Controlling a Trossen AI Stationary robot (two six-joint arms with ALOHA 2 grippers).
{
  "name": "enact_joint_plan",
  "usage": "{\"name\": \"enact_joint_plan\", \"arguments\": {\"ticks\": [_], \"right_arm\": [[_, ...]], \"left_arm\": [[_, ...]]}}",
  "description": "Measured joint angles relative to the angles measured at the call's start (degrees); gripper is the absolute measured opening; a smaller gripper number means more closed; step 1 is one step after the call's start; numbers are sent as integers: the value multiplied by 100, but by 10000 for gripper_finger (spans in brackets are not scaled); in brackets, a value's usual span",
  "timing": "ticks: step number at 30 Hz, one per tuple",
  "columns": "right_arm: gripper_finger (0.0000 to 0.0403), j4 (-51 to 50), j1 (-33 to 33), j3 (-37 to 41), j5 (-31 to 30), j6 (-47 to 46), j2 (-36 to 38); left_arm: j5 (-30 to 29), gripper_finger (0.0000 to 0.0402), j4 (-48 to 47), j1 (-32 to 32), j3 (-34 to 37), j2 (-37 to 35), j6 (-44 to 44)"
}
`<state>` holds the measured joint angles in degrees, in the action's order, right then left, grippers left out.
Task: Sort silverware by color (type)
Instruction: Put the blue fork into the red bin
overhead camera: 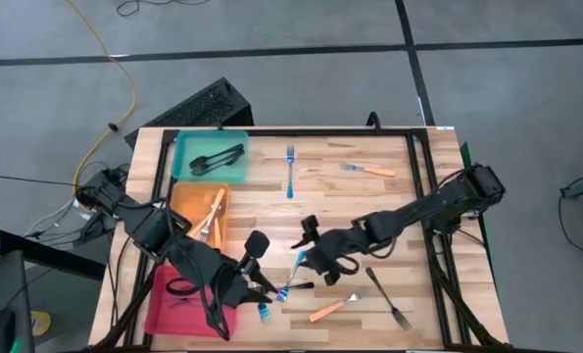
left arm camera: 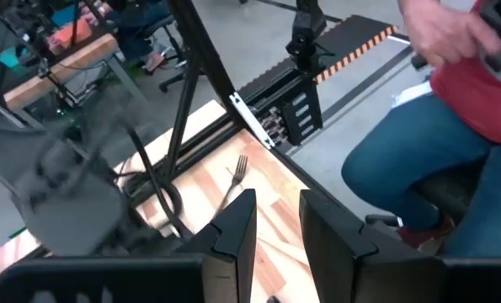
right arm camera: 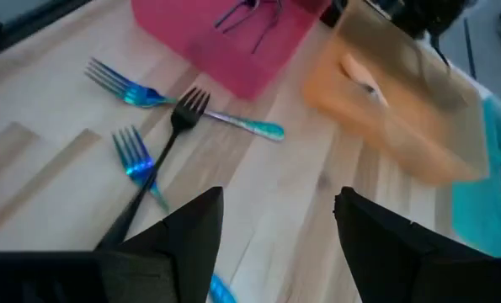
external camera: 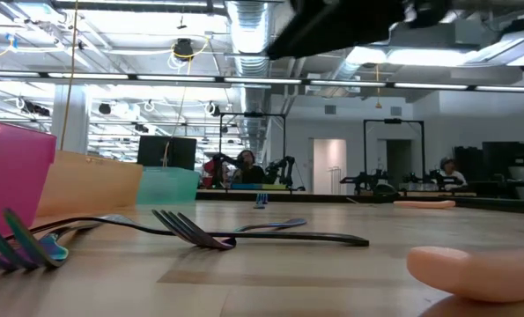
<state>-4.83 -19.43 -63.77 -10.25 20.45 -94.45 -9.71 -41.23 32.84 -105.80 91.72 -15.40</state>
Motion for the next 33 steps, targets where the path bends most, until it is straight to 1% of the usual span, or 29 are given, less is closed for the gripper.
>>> {"name": "enact_joint_plan", "arguments": {"ticks": [4, 6, 9, 12, 17, 21, 26, 30, 33], "right_arm": [[249, 101, 85, 7, 52, 197, -346], [249, 63, 171, 17, 420, 250, -450], [249, 258, 345, -11, 1192, 507, -616], [249, 236, 521, 16, 1859, 656, -662], [249, 428, 765, 14, 2538, 1043, -902], [249, 514, 893, 20, 2693, 1291, -1251], [249, 973, 1030, -10, 3200, 1336, -1468], [249, 884, 1018, 20, 3272, 1569, -1596], [249, 1139, 1023, -16, 3350, 1649, -1787]], "left_arm": [[-3, 79, 83, 11, 4, 0, -44], [-3, 79, 77, 11, 4, 0, -116], [-31, 79, 43, 2, 4, 2, -208], [-132, 79, 48, -9, 4, 2, -234], [-171, 79, 13, -11, 4, 4, -309], [-170, 79, -17, -26, 4, 4, -369], [-339, 79, -123, -99, 4, 4, -408], [-354, 79, -184, -216, 4, 4, -353], [-344, 79, -183, -282, 4, 4, -326]]}}
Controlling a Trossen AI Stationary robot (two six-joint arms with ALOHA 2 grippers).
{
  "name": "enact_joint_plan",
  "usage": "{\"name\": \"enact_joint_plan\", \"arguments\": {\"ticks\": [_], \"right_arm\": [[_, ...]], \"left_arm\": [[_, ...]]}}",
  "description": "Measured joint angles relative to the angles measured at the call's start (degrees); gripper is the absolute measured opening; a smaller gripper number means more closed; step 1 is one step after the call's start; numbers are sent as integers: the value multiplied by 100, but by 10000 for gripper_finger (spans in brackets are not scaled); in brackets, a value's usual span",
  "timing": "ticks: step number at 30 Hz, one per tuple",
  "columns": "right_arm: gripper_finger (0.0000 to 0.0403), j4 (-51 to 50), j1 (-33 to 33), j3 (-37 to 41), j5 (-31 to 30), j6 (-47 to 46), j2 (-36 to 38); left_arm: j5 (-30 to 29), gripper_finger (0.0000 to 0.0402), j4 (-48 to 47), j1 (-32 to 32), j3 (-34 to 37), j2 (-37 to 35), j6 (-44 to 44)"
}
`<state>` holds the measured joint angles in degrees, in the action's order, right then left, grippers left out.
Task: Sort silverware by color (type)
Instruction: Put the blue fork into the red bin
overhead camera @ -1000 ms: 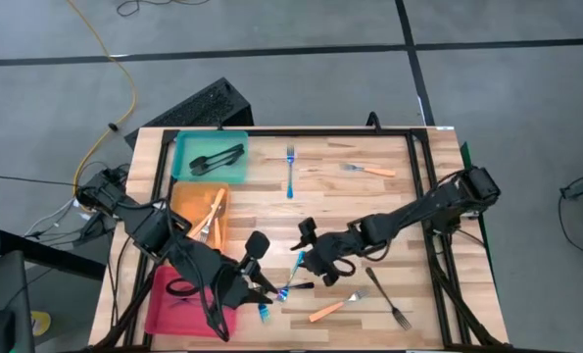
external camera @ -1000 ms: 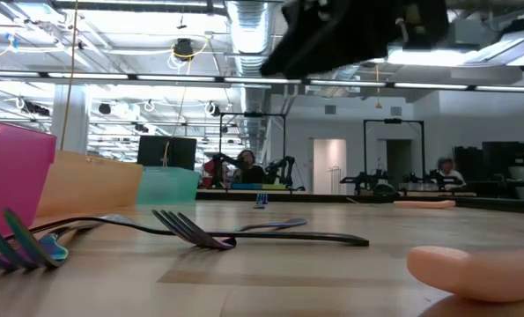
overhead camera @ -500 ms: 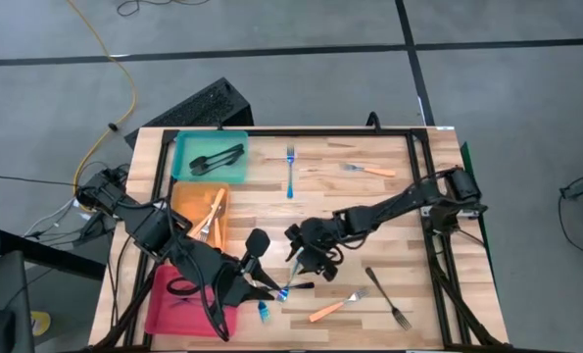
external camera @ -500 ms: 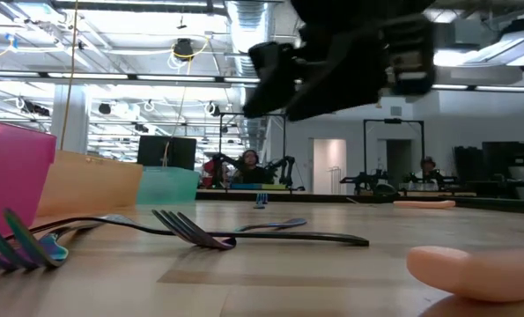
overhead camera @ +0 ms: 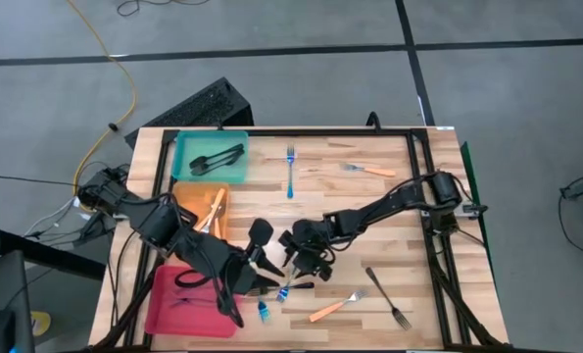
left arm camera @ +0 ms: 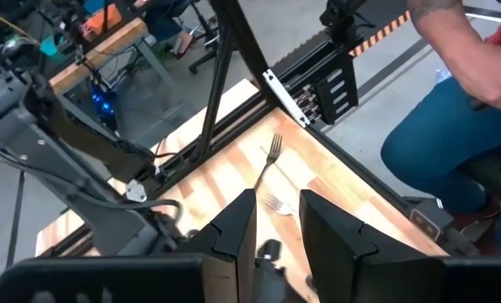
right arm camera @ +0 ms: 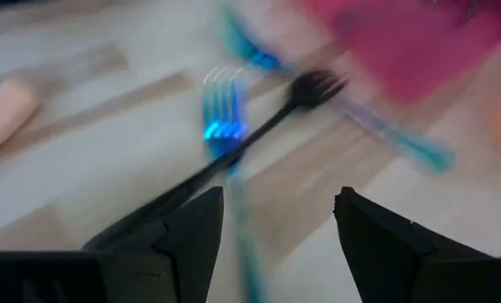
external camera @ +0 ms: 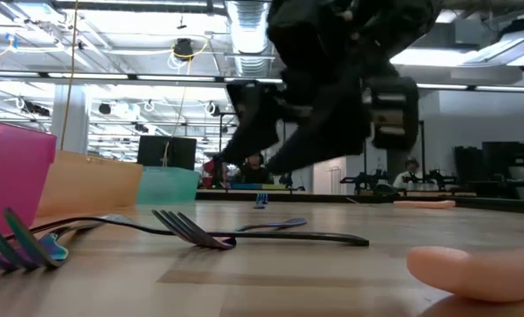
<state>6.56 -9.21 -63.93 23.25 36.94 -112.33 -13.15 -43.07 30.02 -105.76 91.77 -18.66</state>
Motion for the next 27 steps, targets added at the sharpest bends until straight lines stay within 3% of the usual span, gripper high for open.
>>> {"name": "enact_joint_plan", "arguments": {"ticks": [3, 18, 27], "right_arm": [[249, 8, 40, -22, 334, -27, -185], [244, 254, 311, -35, 599, -210, -751], [140, 25, 360, -41, 262, -218, -862]], "left_arm": [[2, 79, -10, -51, -2, 2, -13], [15, 79, -262, -171, -2, 2, 59], [13, 79, -350, -169, -2, 2, 118]]}}
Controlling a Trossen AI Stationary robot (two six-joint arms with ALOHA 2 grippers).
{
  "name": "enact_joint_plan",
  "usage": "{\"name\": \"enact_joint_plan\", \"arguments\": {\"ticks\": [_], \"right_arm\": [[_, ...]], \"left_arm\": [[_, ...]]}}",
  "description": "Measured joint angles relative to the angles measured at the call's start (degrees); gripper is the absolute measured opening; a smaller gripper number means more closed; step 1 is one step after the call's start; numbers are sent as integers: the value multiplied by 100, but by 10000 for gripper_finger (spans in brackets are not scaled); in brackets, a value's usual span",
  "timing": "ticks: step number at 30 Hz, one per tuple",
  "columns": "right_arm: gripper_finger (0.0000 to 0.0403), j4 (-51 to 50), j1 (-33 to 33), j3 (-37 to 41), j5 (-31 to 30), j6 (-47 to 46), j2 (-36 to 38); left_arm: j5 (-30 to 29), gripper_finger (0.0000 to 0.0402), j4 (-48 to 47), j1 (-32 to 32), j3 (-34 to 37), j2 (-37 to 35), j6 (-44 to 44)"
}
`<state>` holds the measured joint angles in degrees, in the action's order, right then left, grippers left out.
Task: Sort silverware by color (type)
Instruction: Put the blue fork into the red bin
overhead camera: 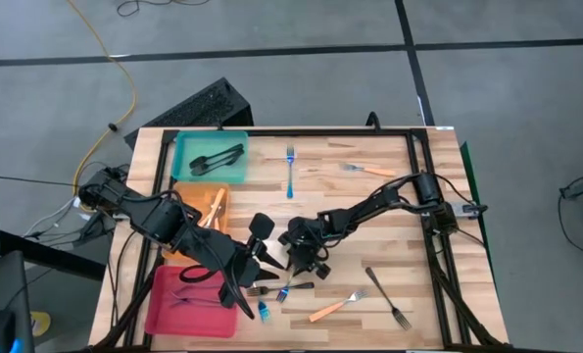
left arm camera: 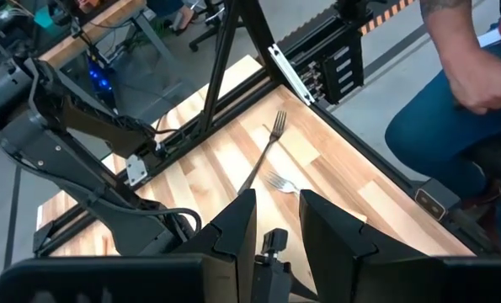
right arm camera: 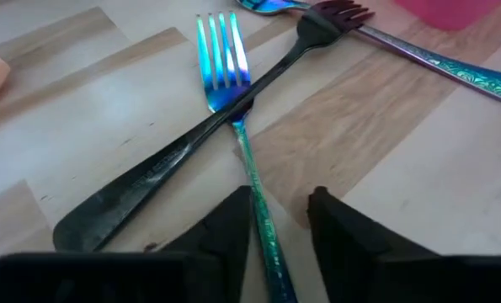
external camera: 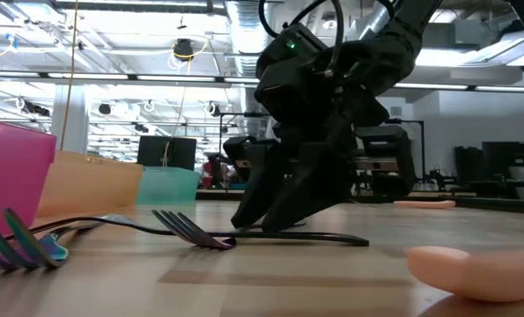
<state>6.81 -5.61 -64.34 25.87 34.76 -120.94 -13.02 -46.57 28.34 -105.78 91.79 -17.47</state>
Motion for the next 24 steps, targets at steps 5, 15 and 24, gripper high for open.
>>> {"name": "enact_joint_plan", "arguments": {"ticks": [5, 15, 24], "right_arm": [[80, 6, 0, 0, -103, -11, -10], [25, -265, 76, 0, -367, -381, 42], [25, -520, 271, -2, -636, -823, 58]], "left_arm": [[-5, 79, -11, 0, 0, 2, 22], [-11, 79, -46, 0, 0, 2, -44], [-133, 79, -107, -17, 0, 2, 44]]}}
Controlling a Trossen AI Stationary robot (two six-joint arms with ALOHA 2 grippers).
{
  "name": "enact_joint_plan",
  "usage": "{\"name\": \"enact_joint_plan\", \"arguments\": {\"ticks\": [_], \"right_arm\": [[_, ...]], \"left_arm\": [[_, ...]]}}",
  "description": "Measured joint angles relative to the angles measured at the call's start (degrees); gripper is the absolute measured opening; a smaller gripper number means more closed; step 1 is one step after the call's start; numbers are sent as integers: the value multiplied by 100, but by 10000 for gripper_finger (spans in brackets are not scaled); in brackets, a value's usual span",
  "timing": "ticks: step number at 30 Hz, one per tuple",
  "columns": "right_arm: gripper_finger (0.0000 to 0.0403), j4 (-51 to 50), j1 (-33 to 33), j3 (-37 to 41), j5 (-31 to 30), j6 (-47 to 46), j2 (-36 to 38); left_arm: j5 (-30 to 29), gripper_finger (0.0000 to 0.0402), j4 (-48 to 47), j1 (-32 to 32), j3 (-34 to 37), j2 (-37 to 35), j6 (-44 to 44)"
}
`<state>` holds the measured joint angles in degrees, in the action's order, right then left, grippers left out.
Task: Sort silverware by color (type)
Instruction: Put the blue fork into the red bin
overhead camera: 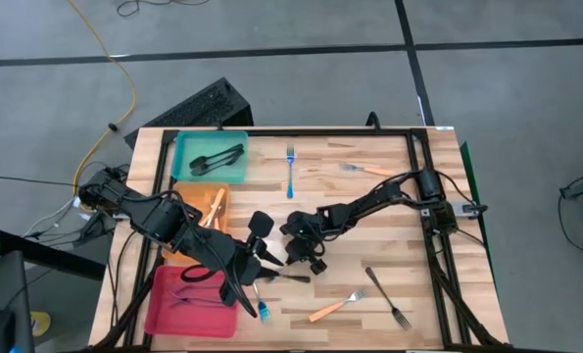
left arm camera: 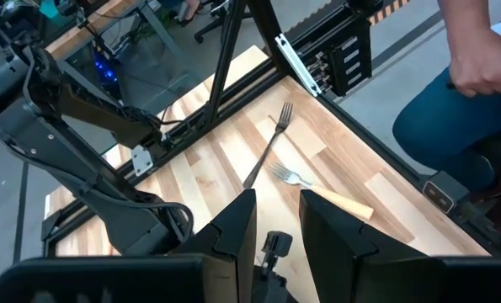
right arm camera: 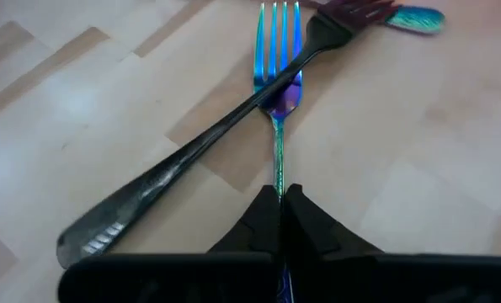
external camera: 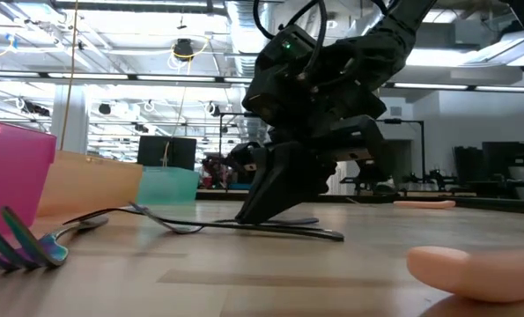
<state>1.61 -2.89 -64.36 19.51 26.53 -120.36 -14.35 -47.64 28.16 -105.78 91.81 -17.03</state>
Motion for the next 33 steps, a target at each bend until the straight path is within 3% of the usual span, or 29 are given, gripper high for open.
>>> {"name": "enact_joint_plan", "arguments": {"ticks": [10, 23, 33], "right_arm": [[25, -696, 107, -11, -685, 41, 248], [23, -2121, 244, 46, -2642, -160, 1456], [22, -3247, 77, 40, -4363, -699, 1750]], "left_arm": [[-11, 79, -140, -2, -2, 0, 127], [-452, 79, -262, -2, -4, 0, 190], [-833, 79, -388, -2, -4, 0, 278]]}}
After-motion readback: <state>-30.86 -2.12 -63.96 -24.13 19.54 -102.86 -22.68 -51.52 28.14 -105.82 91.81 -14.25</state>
